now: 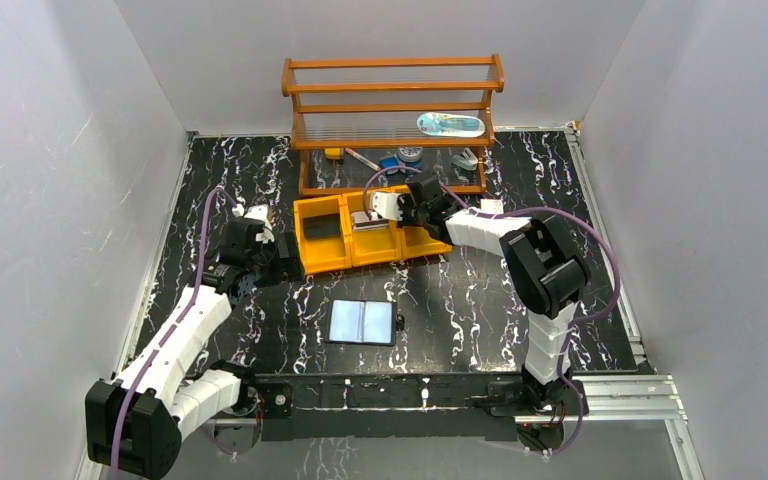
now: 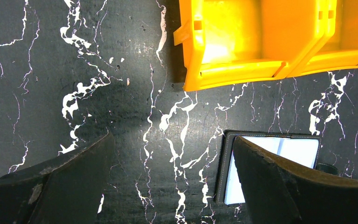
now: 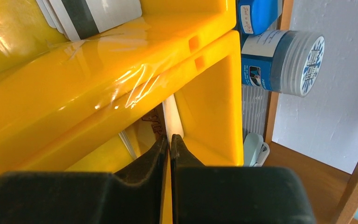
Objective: Take the credit cards out of the card holder
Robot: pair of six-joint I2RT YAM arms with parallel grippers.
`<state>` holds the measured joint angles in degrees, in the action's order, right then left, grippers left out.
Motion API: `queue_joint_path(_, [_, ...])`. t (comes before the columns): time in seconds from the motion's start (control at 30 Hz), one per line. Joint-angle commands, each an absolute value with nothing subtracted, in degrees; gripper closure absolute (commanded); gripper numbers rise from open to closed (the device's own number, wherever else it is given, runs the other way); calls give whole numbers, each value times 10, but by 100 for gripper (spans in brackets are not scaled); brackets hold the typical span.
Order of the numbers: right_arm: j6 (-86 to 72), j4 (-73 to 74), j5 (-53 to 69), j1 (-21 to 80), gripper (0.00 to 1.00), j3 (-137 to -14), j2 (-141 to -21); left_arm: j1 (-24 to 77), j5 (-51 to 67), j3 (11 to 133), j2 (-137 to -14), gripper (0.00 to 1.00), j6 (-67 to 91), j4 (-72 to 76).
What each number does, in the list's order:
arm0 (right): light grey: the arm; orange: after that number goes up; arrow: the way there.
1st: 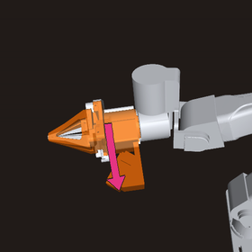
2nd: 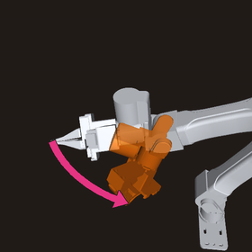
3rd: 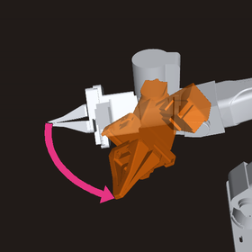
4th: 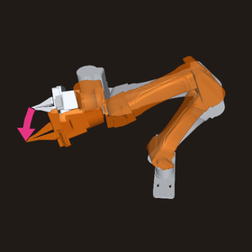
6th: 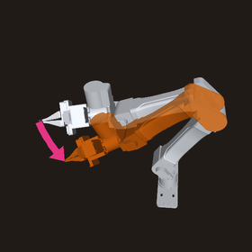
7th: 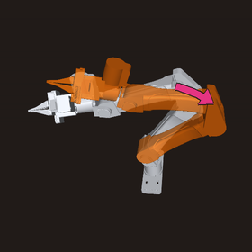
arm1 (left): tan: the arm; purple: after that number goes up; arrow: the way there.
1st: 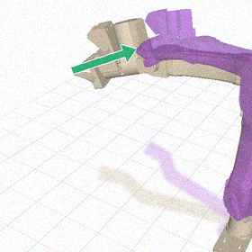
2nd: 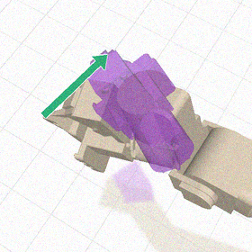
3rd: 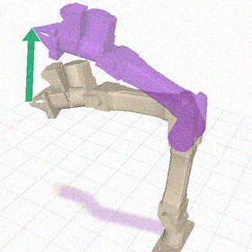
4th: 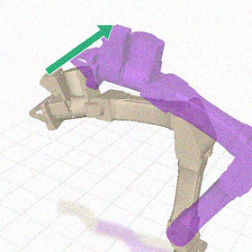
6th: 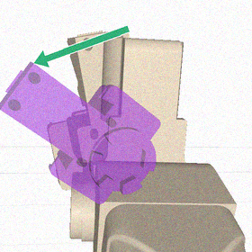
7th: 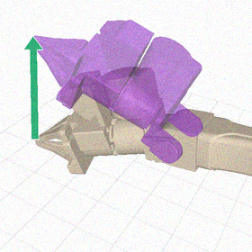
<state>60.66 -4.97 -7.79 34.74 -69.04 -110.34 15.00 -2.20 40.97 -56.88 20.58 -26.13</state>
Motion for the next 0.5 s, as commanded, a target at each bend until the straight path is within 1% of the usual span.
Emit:
queue_joint_path(0.0, [615, -64, -82, 342, 82, -711, -1101, 148, -17, 409, -561, 2, 200, -265])
queue_joint_path(0.33, [604, -38, -67, 341, 62, -707, -1090, 148, -16, 410, -567, 2, 198, -264])
queue_joint_path(0.47, [599, -32, -67, 339, 58, -708, -1090, 148, -15, 409, -569, 2, 197, -265])
